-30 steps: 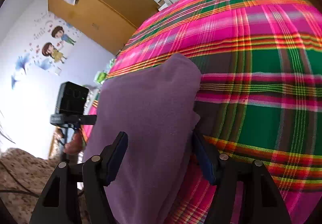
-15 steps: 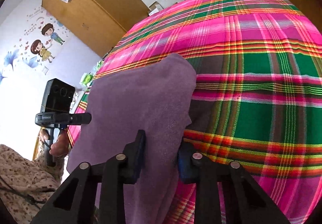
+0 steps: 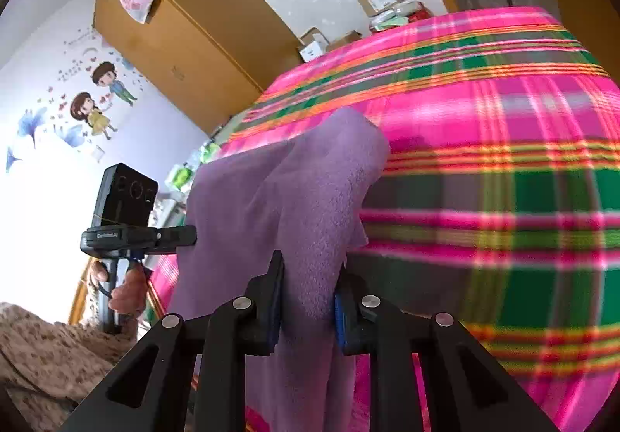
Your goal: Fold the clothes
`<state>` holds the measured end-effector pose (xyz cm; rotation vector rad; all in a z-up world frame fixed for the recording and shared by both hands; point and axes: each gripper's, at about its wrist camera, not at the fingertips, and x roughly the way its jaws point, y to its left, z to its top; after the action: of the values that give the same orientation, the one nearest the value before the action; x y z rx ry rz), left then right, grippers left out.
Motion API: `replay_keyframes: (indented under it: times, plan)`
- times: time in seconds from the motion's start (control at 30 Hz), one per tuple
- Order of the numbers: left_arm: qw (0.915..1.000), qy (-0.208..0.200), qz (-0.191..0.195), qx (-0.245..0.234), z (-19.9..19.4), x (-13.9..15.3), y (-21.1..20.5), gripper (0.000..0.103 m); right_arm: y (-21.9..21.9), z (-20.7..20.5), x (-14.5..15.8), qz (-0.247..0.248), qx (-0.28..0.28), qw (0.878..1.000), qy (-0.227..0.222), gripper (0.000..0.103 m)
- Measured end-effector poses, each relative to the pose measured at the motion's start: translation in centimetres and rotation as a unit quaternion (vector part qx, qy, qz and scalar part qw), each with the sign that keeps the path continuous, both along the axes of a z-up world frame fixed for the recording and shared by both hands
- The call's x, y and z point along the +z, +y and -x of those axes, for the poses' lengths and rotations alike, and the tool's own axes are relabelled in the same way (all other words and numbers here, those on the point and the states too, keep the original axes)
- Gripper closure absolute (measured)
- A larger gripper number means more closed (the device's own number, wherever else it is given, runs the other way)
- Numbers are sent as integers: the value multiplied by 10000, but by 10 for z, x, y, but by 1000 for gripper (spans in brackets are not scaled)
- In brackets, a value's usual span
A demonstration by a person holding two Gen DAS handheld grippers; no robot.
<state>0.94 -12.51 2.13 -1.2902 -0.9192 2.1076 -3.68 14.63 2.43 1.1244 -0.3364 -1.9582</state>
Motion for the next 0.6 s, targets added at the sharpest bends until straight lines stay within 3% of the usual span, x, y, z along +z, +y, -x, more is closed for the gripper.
replay_keyframes:
  times: [0.27,0.6]
  plan:
    - [9989,171,335,273,24,22,-40,66,-44,42,3,108,199,9997,3,82]
    - [9968,90,609,514,74,23,-83,66,-94,96,-2,143,210,9996,-134,82]
